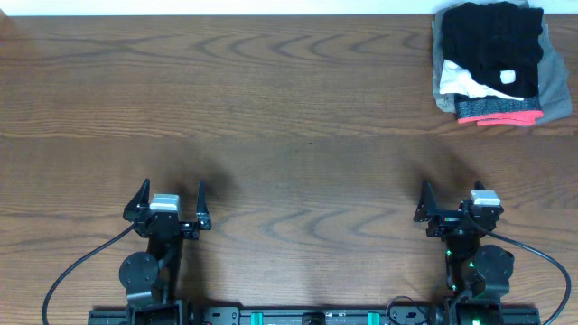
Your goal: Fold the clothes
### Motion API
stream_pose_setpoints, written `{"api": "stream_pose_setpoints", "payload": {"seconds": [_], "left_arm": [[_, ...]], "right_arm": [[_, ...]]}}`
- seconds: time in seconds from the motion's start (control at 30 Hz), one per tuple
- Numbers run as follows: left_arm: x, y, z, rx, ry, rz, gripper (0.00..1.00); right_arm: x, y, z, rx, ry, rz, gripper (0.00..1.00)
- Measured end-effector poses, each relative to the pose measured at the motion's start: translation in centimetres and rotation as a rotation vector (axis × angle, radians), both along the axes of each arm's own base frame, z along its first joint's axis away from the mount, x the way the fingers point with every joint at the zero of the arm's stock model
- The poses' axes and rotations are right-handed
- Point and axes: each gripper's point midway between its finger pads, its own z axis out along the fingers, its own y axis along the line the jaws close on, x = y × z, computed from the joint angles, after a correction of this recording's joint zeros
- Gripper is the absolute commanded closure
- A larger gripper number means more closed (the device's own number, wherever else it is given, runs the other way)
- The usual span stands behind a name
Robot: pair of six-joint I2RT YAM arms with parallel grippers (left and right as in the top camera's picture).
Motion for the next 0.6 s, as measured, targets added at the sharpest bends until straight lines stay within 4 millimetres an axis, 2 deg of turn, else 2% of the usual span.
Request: {"api": "stream_pose_setpoints", "payload": {"seconds": [0.1,0.23,0.6], "left_arm": [[0.0,0.0,0.0,0.0,0.0,0.0,0.02],[0.0,0.0,0.0,0.0,0.0,0.0,0.02],[0.0,0.0,0.0,0.0,0.0,0.001,0.02]], "right_arm": [[0.0,0.0,0.2,0.0,-0.008,0.0,0.01],[-0.2,0.0,1.6,-0.002,-0.067,0.0,0.01],[-0.2,0.0,1.5,-0.002,-0.067,0.0,0.01]]}}
